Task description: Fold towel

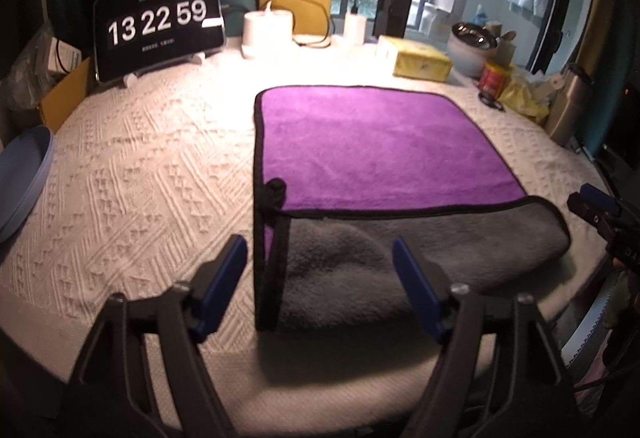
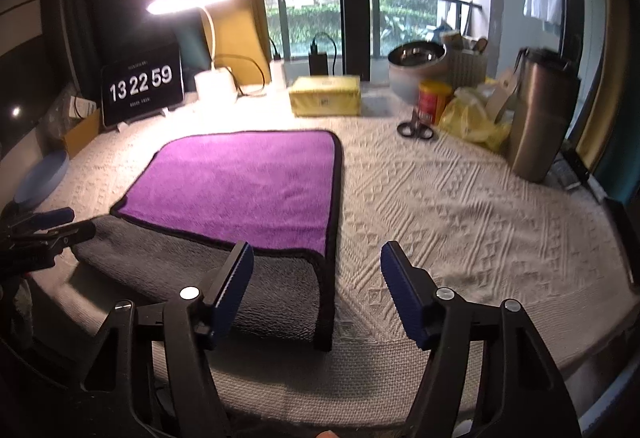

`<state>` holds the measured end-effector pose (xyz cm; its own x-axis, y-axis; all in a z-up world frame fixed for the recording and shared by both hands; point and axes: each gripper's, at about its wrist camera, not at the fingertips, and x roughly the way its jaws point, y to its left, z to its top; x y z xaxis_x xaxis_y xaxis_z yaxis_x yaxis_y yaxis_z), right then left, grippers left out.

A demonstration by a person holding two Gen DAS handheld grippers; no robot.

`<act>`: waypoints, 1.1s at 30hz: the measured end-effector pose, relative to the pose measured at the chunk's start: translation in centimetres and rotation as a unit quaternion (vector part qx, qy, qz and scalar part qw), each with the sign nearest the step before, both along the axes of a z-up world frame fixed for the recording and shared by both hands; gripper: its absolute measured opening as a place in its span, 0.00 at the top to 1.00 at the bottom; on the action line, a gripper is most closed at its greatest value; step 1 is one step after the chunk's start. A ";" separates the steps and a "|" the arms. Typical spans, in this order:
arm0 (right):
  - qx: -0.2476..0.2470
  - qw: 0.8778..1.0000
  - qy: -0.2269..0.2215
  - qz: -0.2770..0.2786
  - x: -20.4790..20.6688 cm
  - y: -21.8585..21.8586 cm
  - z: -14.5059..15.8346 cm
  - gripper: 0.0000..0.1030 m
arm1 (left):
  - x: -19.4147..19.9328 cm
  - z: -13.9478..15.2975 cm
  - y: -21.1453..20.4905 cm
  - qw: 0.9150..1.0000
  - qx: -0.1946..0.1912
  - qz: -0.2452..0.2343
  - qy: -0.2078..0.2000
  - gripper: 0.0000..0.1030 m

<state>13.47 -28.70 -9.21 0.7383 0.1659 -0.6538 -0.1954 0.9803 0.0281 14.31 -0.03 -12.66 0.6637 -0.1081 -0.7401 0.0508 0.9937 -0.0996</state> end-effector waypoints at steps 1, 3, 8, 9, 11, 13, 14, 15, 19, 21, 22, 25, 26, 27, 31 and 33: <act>0.005 1.000 0.006 0.000 0.4 -0.2 -0.4 0.39 | 0.3 -0.3 0.1 1.000 0.002 0.000 0.005 0.33; 0.012 1.000 0.017 0.000 0.9 -0.4 -0.9 0.48 | 0.8 -0.7 0.2 1.000 0.006 -0.002 0.011 0.39; 0.018 0.999 0.040 0.013 1.6 -0.1 -2.3 0.54 | 1.2 -1.7 0.1 1.000 0.008 -0.007 0.025 0.46; 0.018 0.999 0.043 0.015 1.6 0.0 -2.5 0.54 | 1.2 -1.8 0.1 1.000 0.007 -0.006 0.027 0.49; 0.018 0.999 0.048 0.019 1.8 0.1 -2.8 0.56 | 1.3 -2.1 0.2 1.000 -0.002 -0.008 0.030 0.52; 0.016 0.998 0.050 0.022 1.9 0.3 -3.0 0.61 | 1.2 -2.2 0.2 0.999 0.001 -0.009 0.032 0.54; 0.014 0.998 0.051 0.024 1.9 0.4 -3.0 0.65 | 1.2 -2.2 0.2 0.999 0.003 -0.010 0.032 0.56; 0.013 0.998 0.050 0.024 1.9 0.4 -3.1 0.70 | 1.2 -2.2 0.1 0.999 0.004 -0.010 0.032 0.59; 0.010 0.998 0.052 0.027 1.8 0.7 -3.4 0.77 | 1.0 -2.3 0.1 0.999 0.006 -0.010 0.031 0.64; 0.005 0.998 0.052 0.027 1.9 0.8 -3.5 0.85 | 1.0 -2.3 0.2 1.000 0.003 -0.009 0.029 0.72; 0.003 0.998 0.049 0.026 1.8 0.8 -3.5 0.88 | 0.9 -2.3 0.2 1.000 0.004 -0.007 0.029 0.76; -0.002 0.999 0.042 0.026 1.5 0.9 -3.4 0.94 | 0.7 -2.0 0.4 1.000 -0.003 -0.007 0.024 0.84; -0.005 0.999 0.039 0.027 1.4 0.9 -3.3 0.94 | 0.5 -1.9 0.4 1.000 -0.006 -0.006 0.022 0.86; -0.008 0.999 0.035 0.028 1.3 1.0 -3.2 0.95 | 0.5 -1.8 0.4 1.000 -0.006 -0.006 0.020 0.87; -0.018 0.999 0.015 0.032 0.6 1.3 -2.2 0.95 | -0.1 -1.0 0.3 1.000 -0.009 -0.008 0.009 0.90; -0.019 0.999 0.004 0.032 0.3 1.4 -1.6 0.95 | -0.4 -0.5 0.4 1.000 -0.011 -0.010 0.002 0.90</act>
